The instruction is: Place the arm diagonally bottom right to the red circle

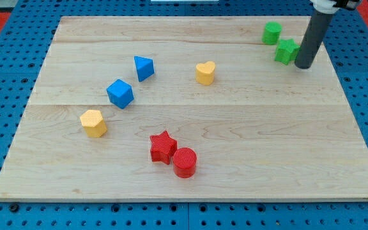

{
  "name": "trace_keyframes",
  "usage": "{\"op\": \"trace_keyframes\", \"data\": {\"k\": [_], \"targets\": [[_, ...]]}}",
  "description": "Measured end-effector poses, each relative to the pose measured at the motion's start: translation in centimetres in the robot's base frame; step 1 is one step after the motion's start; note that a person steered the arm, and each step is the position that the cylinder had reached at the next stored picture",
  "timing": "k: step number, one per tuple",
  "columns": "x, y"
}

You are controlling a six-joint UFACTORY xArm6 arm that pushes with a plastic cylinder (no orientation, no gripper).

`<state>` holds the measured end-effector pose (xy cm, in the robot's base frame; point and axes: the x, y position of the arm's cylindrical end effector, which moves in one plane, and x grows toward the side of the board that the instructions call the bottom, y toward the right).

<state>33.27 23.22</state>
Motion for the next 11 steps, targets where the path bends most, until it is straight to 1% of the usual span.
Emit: {"op": "trace_keyframes", "data": {"k": [1,2,4,5,6,7,9,10,11], "targets": [[-4.3,-2.3],[-4.1,-2.7],[-2.7,-1.3],[2.0,-1.9],[11.5,-6.1],[14.9,-9.2],[14.9,-9.1],[18.8,-9.9],[25.6,-10.5]]}}
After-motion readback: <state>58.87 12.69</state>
